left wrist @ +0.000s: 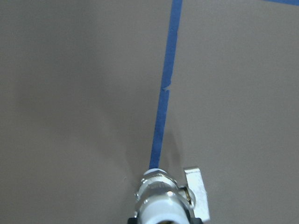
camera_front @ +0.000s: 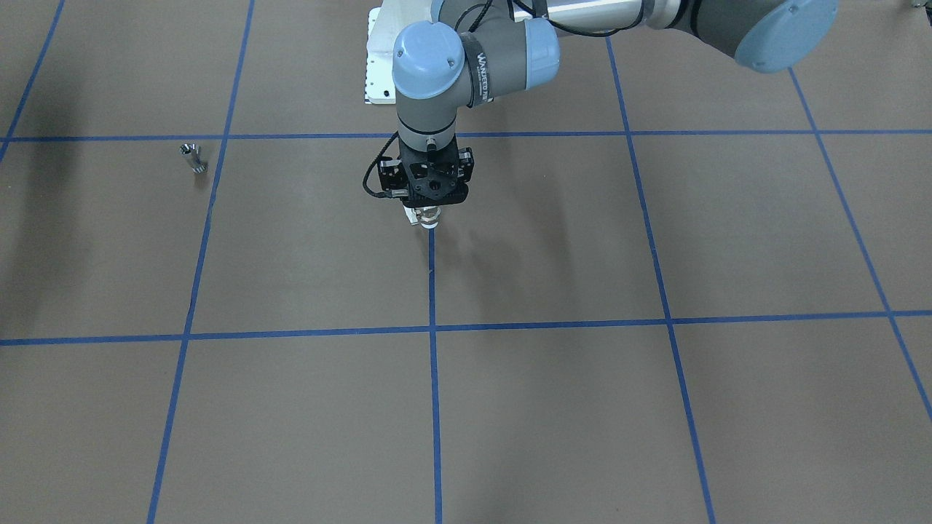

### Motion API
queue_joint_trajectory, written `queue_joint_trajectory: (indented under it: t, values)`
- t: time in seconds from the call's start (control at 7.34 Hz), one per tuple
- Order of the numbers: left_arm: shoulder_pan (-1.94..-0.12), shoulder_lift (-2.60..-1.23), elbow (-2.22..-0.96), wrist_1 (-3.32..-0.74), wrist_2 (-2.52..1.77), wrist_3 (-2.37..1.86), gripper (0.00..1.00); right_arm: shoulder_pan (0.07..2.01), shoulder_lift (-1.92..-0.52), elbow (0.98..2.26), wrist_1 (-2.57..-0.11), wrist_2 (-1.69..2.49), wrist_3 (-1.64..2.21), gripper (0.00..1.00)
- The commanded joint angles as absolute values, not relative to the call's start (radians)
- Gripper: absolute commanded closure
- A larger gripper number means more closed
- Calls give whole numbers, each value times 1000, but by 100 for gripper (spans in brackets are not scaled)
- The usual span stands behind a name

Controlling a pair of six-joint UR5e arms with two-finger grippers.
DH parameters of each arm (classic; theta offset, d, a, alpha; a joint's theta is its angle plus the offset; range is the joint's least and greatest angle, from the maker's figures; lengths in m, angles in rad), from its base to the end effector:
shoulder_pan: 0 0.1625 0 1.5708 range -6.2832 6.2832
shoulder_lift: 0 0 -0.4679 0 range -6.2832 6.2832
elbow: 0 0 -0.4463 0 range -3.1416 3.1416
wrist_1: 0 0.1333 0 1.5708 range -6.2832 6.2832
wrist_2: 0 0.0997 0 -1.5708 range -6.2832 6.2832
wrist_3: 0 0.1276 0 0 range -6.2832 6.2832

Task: Assemble PPR valve and pipe with both arms
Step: 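Set the valve upright and open the left gripper while right arm reaches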

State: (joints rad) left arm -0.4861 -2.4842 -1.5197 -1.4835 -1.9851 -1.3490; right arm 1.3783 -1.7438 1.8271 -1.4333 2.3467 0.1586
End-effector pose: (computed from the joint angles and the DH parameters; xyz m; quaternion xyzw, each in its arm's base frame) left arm 0.6812 -0.4526 0.1232 -0.0504 0.4129 -0.0423 0.9084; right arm -0.0490 -0.4809 0.6533 0.0348 -0.3880 -0.0573 0.9192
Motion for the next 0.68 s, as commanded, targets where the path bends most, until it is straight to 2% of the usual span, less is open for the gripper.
queue_joint_trajectory:
  t: [0.0,0.14,0.27,0.54]
  values:
    - [-492,-2372,-1697,-1488,-1991,-1333,1,1213,-1743,1830,-1171,2336,485,1]
    - [-497,-2299,-1804,-1483,-1993,-1303,1,1139,-1758,1830,-1019,2330,667,1]
    - [-499,-2249,-1850,-1485,-1990,-1301,1,1055,-1758,1851,-993,2315,818,1]
    - [-508,-2240,-1852,-1485,-1987,-1302,1,822,-1808,2013,-994,2173,1043,1]
